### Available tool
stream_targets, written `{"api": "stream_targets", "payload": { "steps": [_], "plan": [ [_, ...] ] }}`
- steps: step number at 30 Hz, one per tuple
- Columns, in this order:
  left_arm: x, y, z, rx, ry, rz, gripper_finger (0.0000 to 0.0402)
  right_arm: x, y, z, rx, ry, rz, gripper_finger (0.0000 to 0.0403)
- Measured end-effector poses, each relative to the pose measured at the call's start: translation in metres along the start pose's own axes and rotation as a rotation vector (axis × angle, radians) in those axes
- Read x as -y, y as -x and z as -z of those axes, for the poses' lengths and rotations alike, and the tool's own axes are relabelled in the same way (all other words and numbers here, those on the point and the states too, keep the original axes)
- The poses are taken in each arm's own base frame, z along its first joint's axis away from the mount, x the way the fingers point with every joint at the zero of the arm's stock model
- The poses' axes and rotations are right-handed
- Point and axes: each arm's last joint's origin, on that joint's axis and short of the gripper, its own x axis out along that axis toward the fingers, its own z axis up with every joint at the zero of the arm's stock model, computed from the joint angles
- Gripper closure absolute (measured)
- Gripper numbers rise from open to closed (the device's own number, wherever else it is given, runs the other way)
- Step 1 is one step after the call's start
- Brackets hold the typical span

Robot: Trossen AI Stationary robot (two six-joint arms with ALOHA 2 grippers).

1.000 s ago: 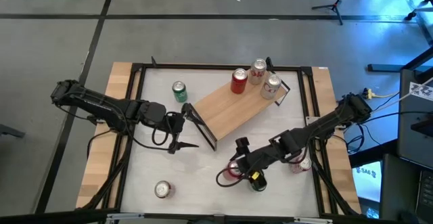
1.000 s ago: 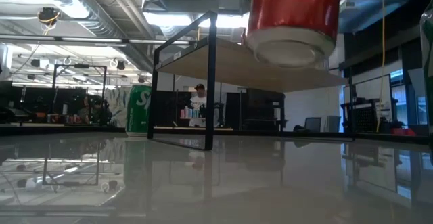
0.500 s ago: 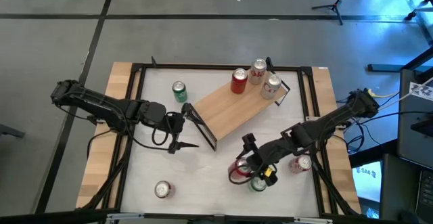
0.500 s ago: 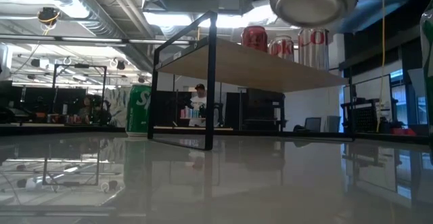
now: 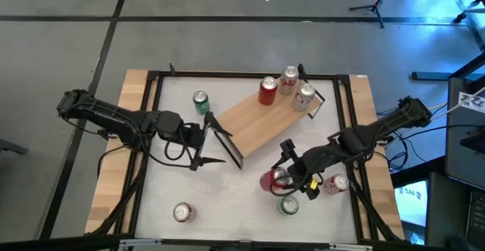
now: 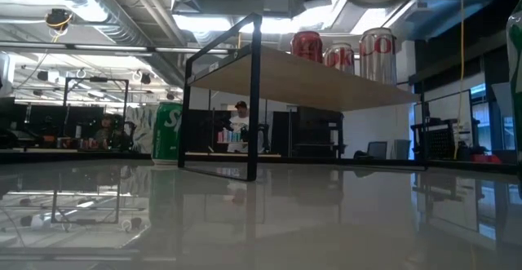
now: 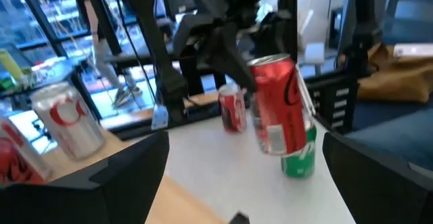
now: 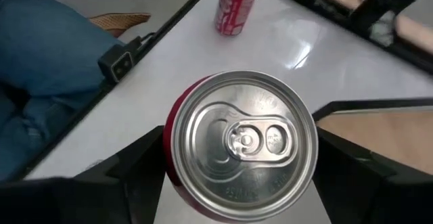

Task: Place canned beverage on shelf
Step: Put the red and black soda can on the shelf aligned with the other red and black soda can

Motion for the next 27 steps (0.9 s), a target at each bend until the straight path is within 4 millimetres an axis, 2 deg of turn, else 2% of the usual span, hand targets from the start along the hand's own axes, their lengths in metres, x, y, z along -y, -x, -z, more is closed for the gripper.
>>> {"api": "stream_targets", "payload": {
  "steps": [10,20,27],
  "plan": [
    [-0.006,-0.007,-0.005,0.092,-0.01,-0.036,0.0021,0.011,0.026,0.002,0.039,0.042,0.033,0.0102],
    [-0.025,-0.041,0.01,0.155,-0.003,-0.12,0.0021,0.013,0.045,0.003,0.063,0.098,0.1,0.0102],
    [-0.037,-0.06,0.025,0.174,0.006,-0.165,0.0021,0.022,0.049,0.008,0.015,0.143,0.162,0.0102]
  ]
}}
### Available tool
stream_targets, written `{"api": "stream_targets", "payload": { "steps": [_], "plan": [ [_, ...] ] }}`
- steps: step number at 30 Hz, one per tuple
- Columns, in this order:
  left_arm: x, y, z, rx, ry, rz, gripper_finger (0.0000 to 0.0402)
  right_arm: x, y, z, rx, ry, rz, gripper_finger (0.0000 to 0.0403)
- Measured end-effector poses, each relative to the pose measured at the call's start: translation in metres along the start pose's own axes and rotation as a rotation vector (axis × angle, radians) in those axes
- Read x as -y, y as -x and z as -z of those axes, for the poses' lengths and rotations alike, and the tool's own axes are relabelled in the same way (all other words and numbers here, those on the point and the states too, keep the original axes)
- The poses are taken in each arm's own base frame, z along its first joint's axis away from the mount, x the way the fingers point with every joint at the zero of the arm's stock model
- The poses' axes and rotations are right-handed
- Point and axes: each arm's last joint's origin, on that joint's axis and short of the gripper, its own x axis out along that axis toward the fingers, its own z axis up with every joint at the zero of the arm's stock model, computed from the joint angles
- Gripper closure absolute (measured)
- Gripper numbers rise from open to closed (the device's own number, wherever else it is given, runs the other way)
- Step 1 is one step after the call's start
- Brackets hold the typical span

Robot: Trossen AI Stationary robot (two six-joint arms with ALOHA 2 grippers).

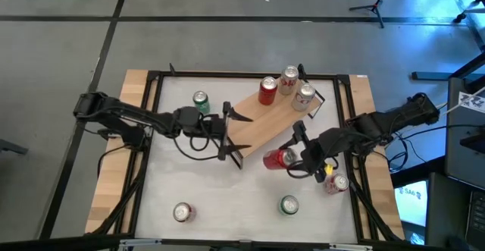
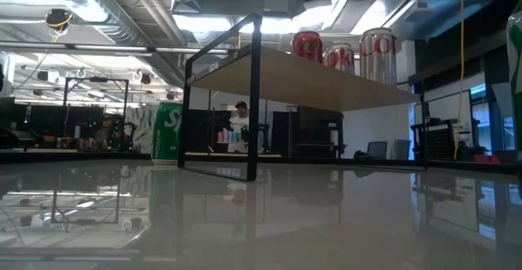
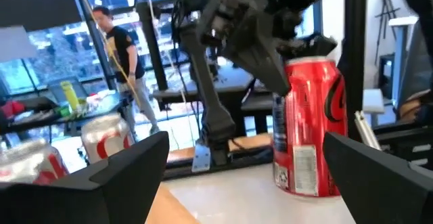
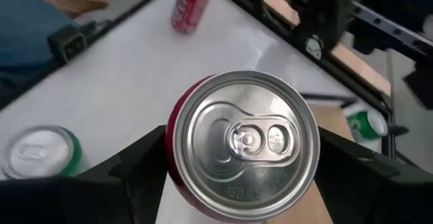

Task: Place canned beverage on shelf
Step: Put the red and black soda can on the shelf aligned with the other red and black soda can

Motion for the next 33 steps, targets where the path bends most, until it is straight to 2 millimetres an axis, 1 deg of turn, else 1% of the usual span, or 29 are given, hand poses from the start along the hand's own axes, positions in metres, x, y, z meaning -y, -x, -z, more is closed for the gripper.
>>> {"api": "stream_targets", "payload": {
  "steps": [4,7,10,14,22,29,33],
  "plan": [
    [-0.004,-0.007,0.011,-0.013,0.0,-0.018,0.0021,0.012,-0.002,0.009,-0.055,-0.025,0.026,0.0102],
    [-0.008,-0.011,0.017,-0.013,0.021,-0.031,0.0021,0.022,-0.002,0.014,-0.067,-0.045,0.043,0.0102],
    [-0.013,-0.014,0.022,-0.017,0.046,-0.048,0.0021,0.031,-0.001,0.018,-0.067,-0.028,0.045,0.0102],
    [-0.02,-0.015,0.025,-0.02,0.074,-0.071,0.0021,0.045,0.001,0.026,-0.078,-0.044,0.047,0.0102],
    [-0.03,-0.015,0.026,-0.018,0.077,-0.103,0.0021,0.07,0.004,0.048,-0.135,-0.117,0.045,0.0102],
    [-0.035,-0.014,0.027,-0.02,0.1,-0.118,0.0021,0.087,0.009,0.061,-0.141,-0.151,0.048,0.0102],
    [-0.036,-0.014,0.027,-0.02,0.102,-0.118,0.0021,0.094,0.012,0.069,-0.172,-0.151,0.055,0.0102]
  ]
}}
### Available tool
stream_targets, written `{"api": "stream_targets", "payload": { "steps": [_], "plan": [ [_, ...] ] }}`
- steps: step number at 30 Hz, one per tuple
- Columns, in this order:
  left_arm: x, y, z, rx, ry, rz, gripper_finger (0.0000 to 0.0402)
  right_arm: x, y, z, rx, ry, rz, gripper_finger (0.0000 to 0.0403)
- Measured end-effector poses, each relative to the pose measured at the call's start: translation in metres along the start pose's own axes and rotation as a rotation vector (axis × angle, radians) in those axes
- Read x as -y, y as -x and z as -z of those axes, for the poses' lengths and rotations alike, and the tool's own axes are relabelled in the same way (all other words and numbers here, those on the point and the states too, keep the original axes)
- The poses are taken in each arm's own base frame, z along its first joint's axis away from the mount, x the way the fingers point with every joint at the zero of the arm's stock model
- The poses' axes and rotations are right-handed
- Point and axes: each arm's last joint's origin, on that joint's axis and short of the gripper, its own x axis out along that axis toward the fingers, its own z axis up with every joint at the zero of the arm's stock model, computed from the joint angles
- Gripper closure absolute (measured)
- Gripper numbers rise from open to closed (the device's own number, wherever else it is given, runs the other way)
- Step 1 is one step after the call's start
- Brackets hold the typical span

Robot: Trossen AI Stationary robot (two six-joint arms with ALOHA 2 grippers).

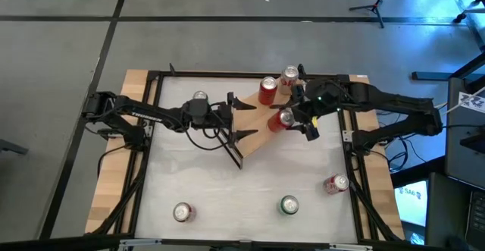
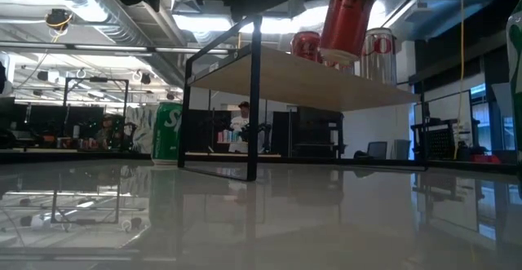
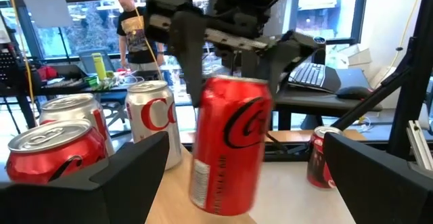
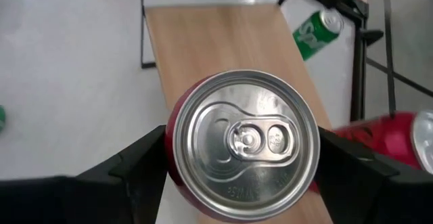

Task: Place canned beverage on shelf
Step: Put the red and black soda can on the shelf aligned with the other red and black soda can

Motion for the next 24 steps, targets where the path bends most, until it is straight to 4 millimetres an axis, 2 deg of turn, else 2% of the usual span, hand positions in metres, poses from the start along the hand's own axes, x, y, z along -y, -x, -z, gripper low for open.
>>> {"api": "stream_targets", "payload": {
  "steps": [15,24],
  "plan": [
    [0.0,-0.001,0.001,0.002,0.026,0.001,0.0021,0.022,0.001,0.018,-0.014,-0.032,-0.027,0.0102],
    [-0.001,-0.001,0.001,-0.001,0.027,-0.003,0.0021,0.026,-0.003,0.02,-0.027,0.056,-0.027,0.0102]
  ]
}}
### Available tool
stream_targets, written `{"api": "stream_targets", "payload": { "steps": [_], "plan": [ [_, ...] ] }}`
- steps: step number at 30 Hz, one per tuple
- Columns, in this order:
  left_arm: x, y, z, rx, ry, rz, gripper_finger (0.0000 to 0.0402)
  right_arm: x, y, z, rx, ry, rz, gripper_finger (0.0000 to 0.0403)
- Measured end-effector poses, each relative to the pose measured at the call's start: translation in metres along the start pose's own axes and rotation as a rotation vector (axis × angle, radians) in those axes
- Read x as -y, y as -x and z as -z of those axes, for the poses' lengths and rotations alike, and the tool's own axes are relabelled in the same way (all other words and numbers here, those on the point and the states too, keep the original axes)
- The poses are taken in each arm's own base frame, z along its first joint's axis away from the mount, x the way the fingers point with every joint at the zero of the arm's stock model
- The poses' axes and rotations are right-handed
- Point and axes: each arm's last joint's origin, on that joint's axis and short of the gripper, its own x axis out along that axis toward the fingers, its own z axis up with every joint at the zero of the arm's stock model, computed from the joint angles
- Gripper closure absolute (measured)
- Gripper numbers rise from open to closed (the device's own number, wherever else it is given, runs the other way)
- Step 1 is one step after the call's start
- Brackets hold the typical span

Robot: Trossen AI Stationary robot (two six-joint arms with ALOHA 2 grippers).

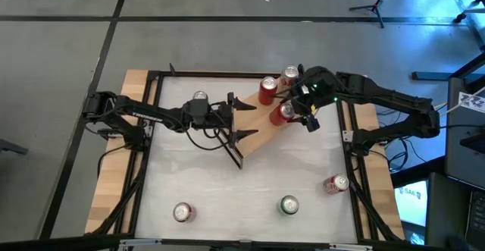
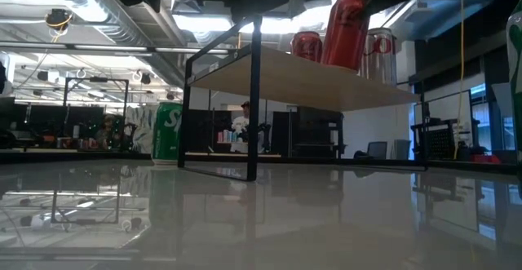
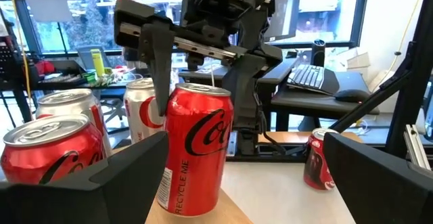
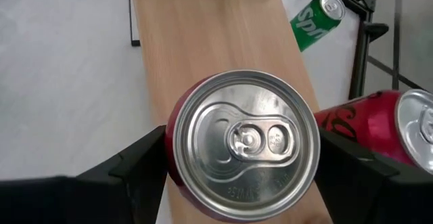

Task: Place canned beverage on shelf
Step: Put the red and black soda can on the shelf aligned with the other red and black soda can

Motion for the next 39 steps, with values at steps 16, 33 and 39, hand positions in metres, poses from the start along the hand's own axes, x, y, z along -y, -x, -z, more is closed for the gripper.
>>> {"api": "stream_targets", "payload": {
  "steps": [16,33,39],
  "plan": [
    [-0.0047,-0.0002,0.0002,0.0,0.048,-0.015,0.0021,-0.0024,0.0001,0.0042,-0.058,-0.007,-0.006,0.0102],
    [-0.0047,-0.0002,0.0003,-0.001,0.074,-0.015,0.0021,-0.0015,0.0001,0.0049,-0.087,-0.006,0.026,0.0102],
    [-0.0047,-0.0003,0.0004,-0.001,0.074,-0.015,0.0021,-0.0017,-0.001,0.0055,-0.094,-0.009,0.018,0.0102]
  ]
}}
